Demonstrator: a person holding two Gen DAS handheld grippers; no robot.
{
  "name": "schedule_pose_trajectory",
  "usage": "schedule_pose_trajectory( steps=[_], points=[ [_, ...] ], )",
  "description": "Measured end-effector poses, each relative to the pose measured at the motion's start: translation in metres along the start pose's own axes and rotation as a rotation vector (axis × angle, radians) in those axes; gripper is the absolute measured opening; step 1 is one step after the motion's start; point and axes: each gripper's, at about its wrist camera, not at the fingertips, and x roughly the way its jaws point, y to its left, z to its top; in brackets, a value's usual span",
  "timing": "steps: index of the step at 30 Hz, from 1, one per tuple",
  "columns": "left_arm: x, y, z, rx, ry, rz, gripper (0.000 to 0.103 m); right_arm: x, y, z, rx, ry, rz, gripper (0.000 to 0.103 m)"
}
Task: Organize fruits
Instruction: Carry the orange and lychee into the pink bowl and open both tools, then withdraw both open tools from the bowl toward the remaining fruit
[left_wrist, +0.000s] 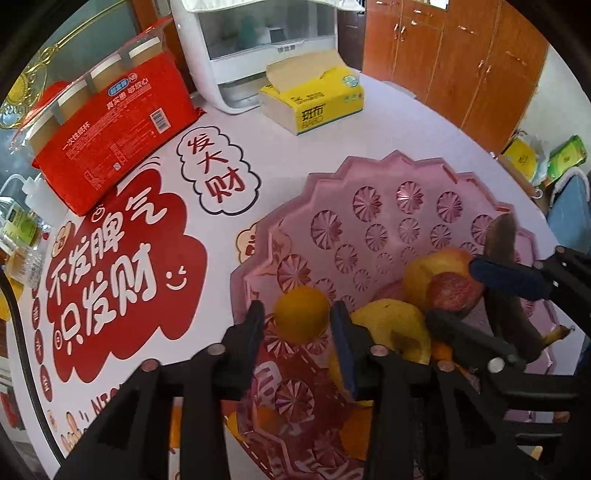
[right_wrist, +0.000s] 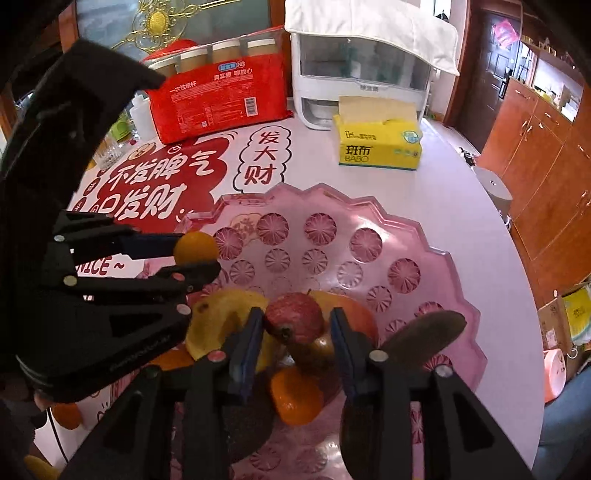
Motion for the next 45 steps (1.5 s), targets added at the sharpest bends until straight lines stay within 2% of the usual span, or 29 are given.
schedule_pose_trajectory(
  steps=[4, 6, 8, 13, 21, 37, 45],
  points=[
    [-0.007, 0.000, -0.004, 0.000, -0.012, -0.008, 0.045, -0.004, -0.003, 0.001, 0.025, -0.009, 0.011, 0.048],
    [-0.013, 0.001, -0.005, -0.006, -0.031, 0.038, 0.068, -0.007, -0.004, 0.003, 0.036, -0.016, 0.012, 0.048],
    [-0.023, 0.005, -0.006, -0.019, -0.061, 0.060, 0.079, -0.011, -0.006, 0.002, 0.044, -0.024, 0.012, 0.049],
    [-0.041, 0.015, -0.007, -0.060, -0.083, 0.049, 0.080, -0.021, -0.009, 0.003, 0.071, -0.040, 0.023, 0.050],
    [-0.069, 0.013, -0.023, -0.067, -0.114, 0.072, 0.081, -0.038, -0.003, 0.001, 0.083, -0.059, 0.043, 0.050],
    [-0.134, 0.018, -0.067, -0.115, -0.185, 0.102, 0.087, -0.086, 0.014, -0.016, 0.063, -0.100, 0.047, 0.050],
    [-0.169, 0.028, -0.098, -0.190, -0.226, 0.096, 0.087, -0.115, 0.025, -0.027, 0.051, -0.134, 0.059, 0.050]
  ],
)
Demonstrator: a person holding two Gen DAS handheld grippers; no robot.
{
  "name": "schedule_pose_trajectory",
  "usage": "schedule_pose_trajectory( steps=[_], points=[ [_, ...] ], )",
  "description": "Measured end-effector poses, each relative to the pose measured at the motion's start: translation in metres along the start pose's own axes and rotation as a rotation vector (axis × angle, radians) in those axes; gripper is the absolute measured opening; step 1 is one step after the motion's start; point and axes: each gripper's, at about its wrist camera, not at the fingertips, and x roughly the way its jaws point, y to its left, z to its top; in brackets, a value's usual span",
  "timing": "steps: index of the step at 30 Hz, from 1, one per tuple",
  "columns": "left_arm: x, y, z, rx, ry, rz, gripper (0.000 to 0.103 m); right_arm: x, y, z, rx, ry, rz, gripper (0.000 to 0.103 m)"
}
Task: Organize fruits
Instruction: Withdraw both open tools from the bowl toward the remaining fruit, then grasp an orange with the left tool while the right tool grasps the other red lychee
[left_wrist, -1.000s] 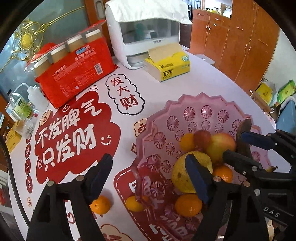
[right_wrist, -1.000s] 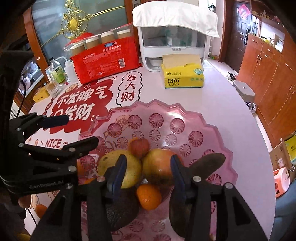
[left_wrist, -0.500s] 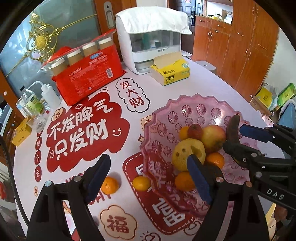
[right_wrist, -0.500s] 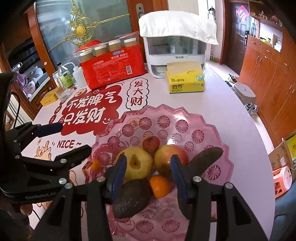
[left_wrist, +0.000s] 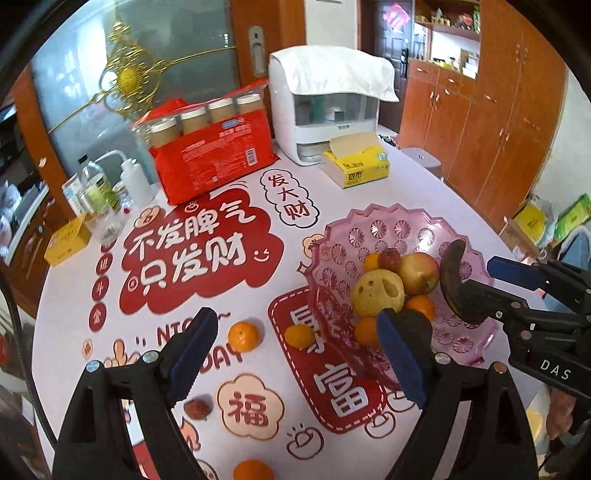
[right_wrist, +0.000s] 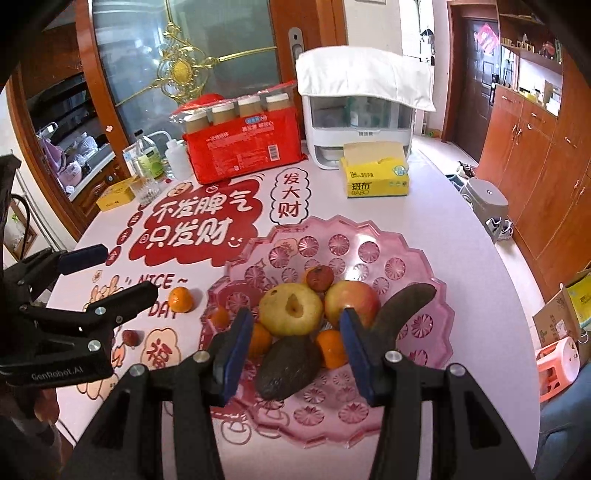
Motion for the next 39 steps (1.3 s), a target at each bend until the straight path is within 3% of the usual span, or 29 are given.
schedule_pose_trajectory(
  steps=[18, 27, 37, 39],
  points=[
    [-0.056, 0.074, -0.062, -0.219, -0.024, 0.078, 0.087, -0.030, 0.068, -0.021, -0.145, -0.017, 0.101, 0.050],
    [-0.032, 0.094, -0.112, -0.281, 0.097, 0.093, 0.087, -0.003, 0.102, -0.045, -0.236, 0.077, 0.149, 0.050],
    [0.014, 0.087, -0.161, -0.306, 0.222, 0.048, 0.087, 0.029, 0.117, -0.061, -0.255, 0.152, 0.158, 0.050],
    [0.019, 0.086, -0.166, -0.316, 0.226, 0.028, 0.080, 0.035, 0.118, -0.065, -0.251, 0.170, 0.162, 0.050]
  ],
)
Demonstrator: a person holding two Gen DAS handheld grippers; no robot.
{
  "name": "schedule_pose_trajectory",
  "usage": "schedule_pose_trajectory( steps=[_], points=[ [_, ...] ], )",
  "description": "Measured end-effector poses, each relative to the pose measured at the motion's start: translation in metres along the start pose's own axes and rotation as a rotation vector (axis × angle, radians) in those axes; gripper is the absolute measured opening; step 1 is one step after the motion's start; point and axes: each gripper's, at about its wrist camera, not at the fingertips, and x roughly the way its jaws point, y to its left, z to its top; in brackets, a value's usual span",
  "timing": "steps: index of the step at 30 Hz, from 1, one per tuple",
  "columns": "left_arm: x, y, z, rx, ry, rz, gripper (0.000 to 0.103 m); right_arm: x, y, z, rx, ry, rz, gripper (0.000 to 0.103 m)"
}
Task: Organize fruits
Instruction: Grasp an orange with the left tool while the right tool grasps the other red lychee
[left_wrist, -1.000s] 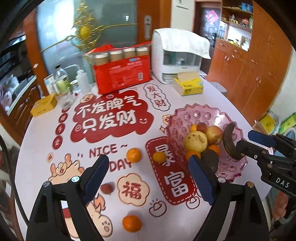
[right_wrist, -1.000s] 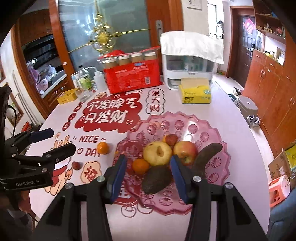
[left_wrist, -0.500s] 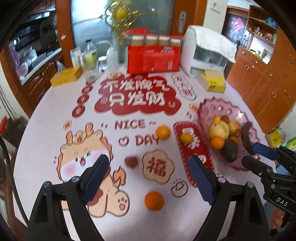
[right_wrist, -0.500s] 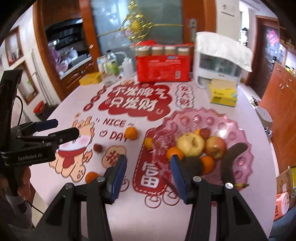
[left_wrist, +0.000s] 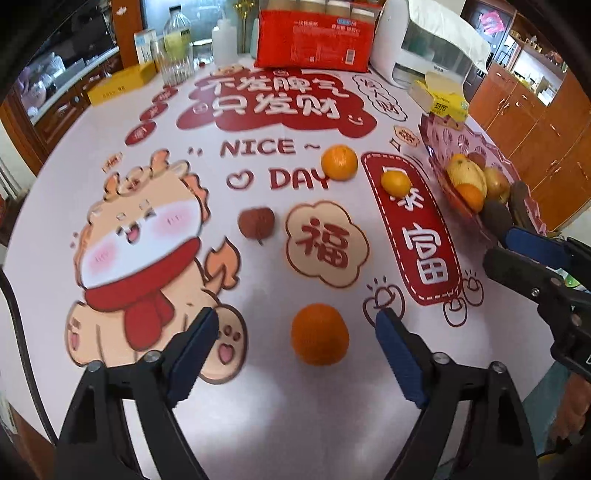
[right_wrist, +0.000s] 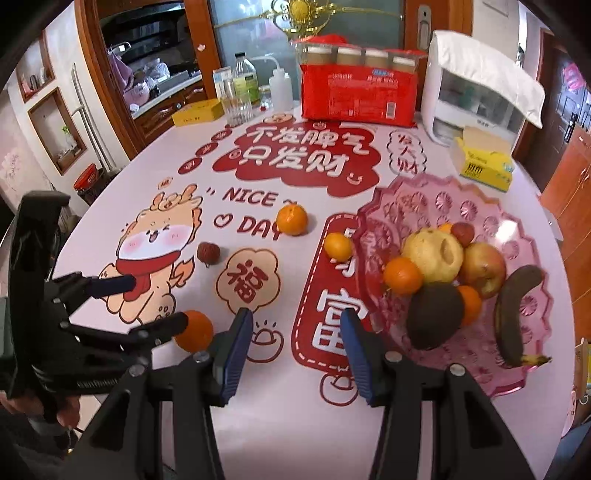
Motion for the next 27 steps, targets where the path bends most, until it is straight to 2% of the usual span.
schedule_pose_trajectory(
  steps=[4, 9, 14, 18, 21, 27],
  points=[
    [0.015, 0.002, -0.005, -0.031, 0.030, -0.037, 0.072, 0.009, 0.001, -0.003, 0.003, 0.024, 0.003, 0.050],
    [0.030, 0.001, -0.009, -0.042, 0.063, -0.065, 0.054, 0.015, 0.004, -0.004, 0.001, 0.035, 0.006, 0.050],
    [0.039, -0.001, -0.012, -0.030, 0.098, -0.105, 0.040, 0.021, 0.007, -0.004, 0.001, 0.051, 0.010, 0.050],
    [0.038, 0.000, -0.013, -0.026, 0.088, -0.121, 0.038, 0.027, 0.011, -0.003, 0.001, 0.064, 0.015, 0.050],
    [0.036, 0.008, -0.013, -0.030, 0.079, -0.105, 0.037, 0.033, 0.017, 0.000, -0.008, 0.073, 0.026, 0.050],
    [0.030, 0.044, -0.012, -0.091, 0.065, -0.066, 0.037, 0.051, 0.038, 0.009, -0.034, 0.099, 0.059, 0.050]
  ],
)
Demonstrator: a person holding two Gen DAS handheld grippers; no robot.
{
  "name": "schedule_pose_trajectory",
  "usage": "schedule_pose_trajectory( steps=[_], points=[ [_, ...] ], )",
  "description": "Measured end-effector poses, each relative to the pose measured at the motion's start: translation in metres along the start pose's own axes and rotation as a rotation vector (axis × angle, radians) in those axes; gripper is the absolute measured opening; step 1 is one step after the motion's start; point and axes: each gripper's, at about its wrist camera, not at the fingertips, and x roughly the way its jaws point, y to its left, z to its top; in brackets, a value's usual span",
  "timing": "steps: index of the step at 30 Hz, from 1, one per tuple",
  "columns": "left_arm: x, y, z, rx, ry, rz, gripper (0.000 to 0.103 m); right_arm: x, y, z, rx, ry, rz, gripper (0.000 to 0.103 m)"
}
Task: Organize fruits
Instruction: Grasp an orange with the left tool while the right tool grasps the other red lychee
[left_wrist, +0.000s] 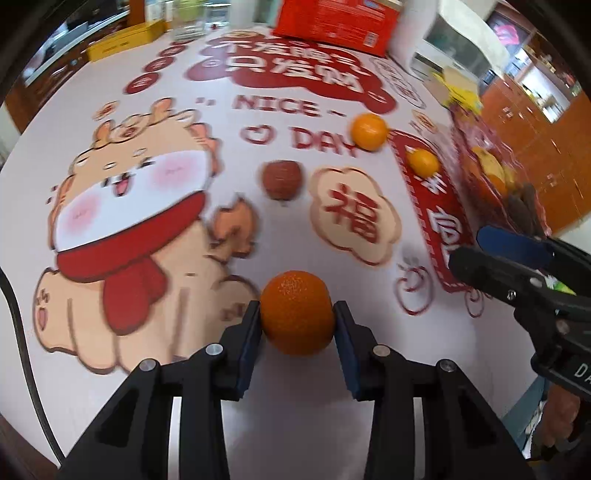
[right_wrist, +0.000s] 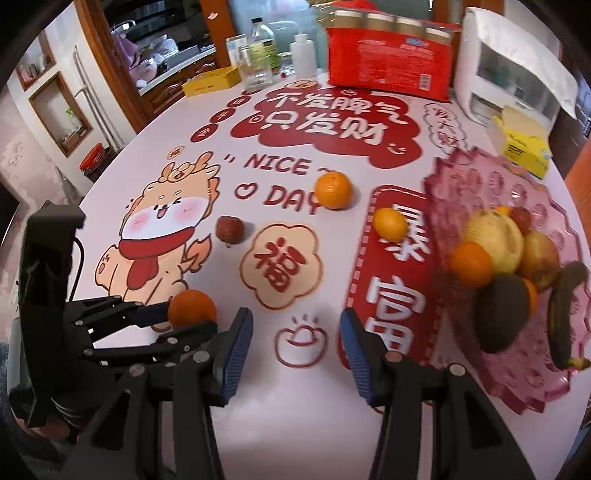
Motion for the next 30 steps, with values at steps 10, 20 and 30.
schedule_pose_trajectory(
  steps=[10, 20, 30],
  points=[
    [-0.020, 0.070, 0.016, -0.101, -0.047, 0.073, 0.037, 0.041, 0.037, 0.034, -0.035, 0.033, 0.049, 0.050],
    [-0.026, 0.112, 0.031, -0.139, -0.051, 0.107, 0.037, 0.085, 0.060, 0.063, -0.018, 0.068, 0.070, 0.049],
    [-0.025, 0.125, 0.037, -0.132, -0.042, 0.114, 0.037, 0.105, 0.065, 0.073, 0.001, 0.071, 0.017, 0.034]
  ],
)
